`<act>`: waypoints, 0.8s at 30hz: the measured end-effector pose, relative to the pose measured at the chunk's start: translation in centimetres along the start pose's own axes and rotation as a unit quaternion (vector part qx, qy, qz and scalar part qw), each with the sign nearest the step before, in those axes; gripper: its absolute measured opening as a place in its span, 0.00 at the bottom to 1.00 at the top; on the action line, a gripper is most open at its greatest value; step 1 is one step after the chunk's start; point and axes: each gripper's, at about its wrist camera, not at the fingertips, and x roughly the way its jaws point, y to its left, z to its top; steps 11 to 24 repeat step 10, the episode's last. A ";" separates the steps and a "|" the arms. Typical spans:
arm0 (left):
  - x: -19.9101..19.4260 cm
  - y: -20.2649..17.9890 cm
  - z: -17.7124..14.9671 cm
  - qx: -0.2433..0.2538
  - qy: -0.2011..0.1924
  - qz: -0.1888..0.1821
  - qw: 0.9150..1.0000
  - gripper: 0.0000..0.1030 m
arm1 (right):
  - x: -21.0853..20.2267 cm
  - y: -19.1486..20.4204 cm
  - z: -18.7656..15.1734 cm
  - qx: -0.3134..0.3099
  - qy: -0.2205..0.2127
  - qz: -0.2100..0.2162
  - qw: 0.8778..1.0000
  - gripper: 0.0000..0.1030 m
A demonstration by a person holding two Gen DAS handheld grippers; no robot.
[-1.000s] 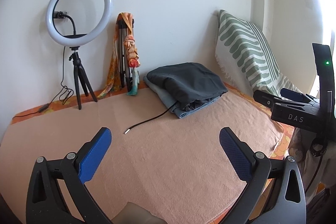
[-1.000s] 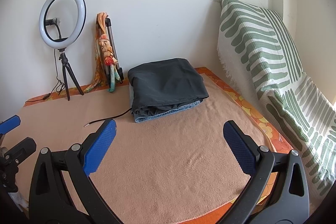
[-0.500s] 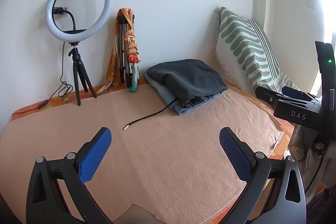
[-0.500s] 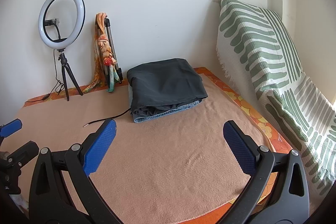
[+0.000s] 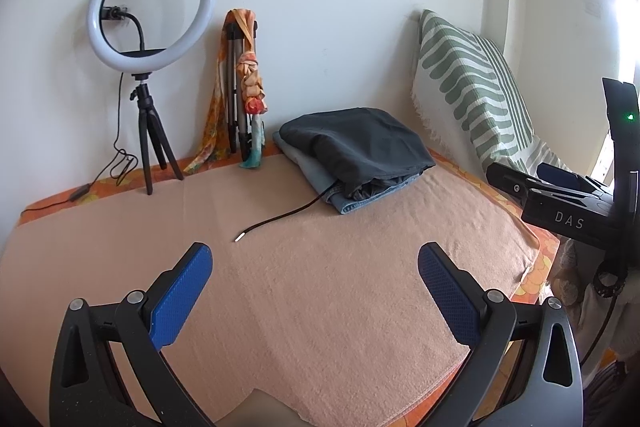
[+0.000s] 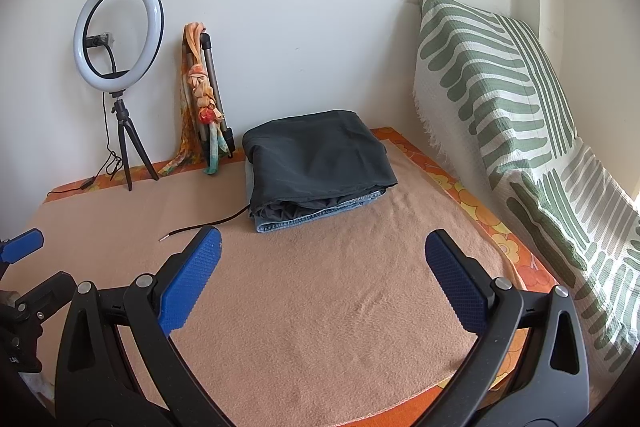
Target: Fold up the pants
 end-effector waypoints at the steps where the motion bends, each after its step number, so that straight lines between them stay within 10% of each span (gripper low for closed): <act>1: 0.0 0.0 0.0 0.000 0.000 0.000 1.000 0.99 | 0.0 0.0 0.0 0.000 0.000 0.000 1.000 1.00; 24: 0.3 0.5 -0.2 -0.007 0.011 -0.011 1.000 0.99 | 0.0 0.1 -0.1 -0.001 0.000 -0.001 1.000 1.00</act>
